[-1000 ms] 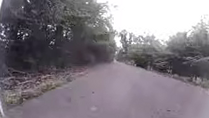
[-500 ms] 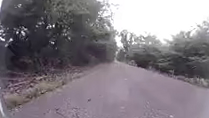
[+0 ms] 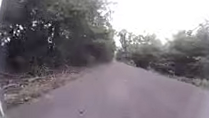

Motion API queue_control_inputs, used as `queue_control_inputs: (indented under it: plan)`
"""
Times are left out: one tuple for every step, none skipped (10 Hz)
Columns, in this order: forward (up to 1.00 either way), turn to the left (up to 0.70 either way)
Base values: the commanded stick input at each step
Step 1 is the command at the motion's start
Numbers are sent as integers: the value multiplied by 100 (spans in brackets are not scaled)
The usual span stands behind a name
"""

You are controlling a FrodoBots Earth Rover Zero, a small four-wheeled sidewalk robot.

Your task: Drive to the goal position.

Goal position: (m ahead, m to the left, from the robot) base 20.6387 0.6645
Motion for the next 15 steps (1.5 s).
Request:
queue_control_inputs:
  plan:
    - [70,0]
    - [70,0]
    - [70,0]
    - [70,0]
    - [70,0]
    - [70,0]
    - [70,0]
    - [70,0]
    - [70,0]
    - [70,0]
    - [70,0]
    - [70,0]
    - [70,0]
    - [70,0]
    - [70,0]
